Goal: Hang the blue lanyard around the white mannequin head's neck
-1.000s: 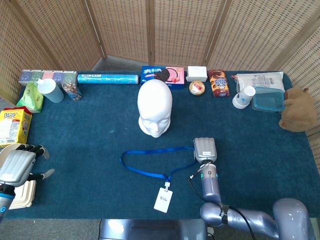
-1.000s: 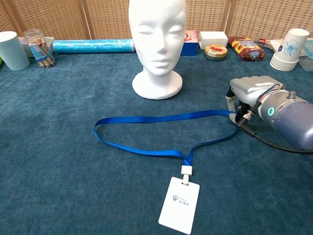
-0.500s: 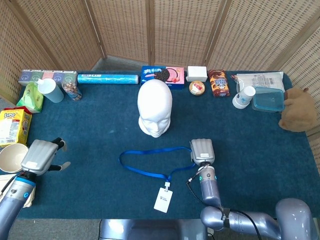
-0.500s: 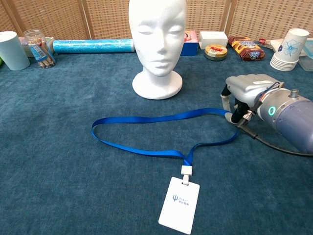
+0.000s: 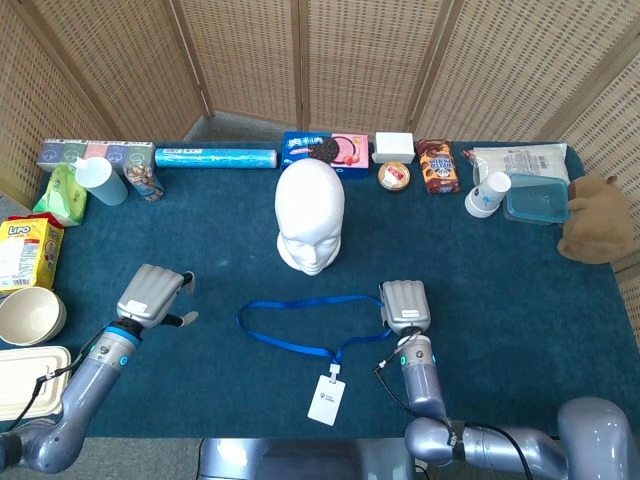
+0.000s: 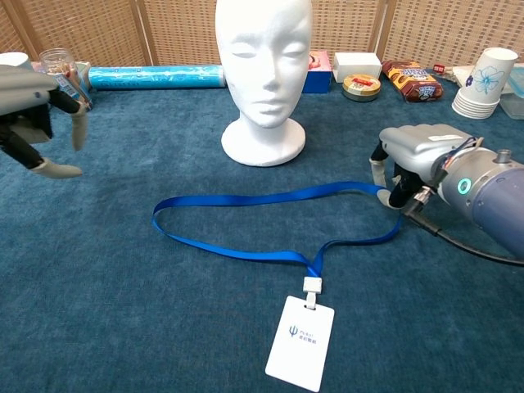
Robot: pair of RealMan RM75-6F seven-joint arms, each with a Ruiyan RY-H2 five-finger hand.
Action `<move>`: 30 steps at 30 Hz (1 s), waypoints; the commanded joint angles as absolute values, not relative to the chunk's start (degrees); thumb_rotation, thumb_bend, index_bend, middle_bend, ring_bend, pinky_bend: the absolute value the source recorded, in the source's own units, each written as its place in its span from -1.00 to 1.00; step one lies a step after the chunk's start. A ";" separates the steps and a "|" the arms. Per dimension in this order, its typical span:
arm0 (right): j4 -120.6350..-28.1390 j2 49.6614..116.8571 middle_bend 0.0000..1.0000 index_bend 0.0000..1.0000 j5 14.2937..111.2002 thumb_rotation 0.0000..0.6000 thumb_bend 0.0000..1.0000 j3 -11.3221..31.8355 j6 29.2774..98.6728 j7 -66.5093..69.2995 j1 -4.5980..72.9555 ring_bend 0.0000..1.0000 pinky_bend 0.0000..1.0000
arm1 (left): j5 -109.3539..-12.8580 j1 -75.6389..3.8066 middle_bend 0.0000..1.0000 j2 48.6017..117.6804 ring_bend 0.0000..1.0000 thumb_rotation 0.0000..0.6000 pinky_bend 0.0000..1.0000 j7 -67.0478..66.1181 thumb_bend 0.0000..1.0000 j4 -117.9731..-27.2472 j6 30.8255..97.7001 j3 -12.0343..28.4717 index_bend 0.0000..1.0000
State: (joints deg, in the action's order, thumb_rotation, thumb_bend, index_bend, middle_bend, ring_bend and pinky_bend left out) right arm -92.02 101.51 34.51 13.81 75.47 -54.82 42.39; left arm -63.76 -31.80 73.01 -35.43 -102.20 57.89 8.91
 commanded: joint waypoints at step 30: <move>-91.66 99.93 0.99 0.23 34.33 1.00 0.06 13.09 73.56 -51.69 41.61 1.00 1.00 | -41.60 -44.59 1.00 90.01 1.00 0.53 1.00 -51.46 -0.30 -96.57 62.36 7.51 0.03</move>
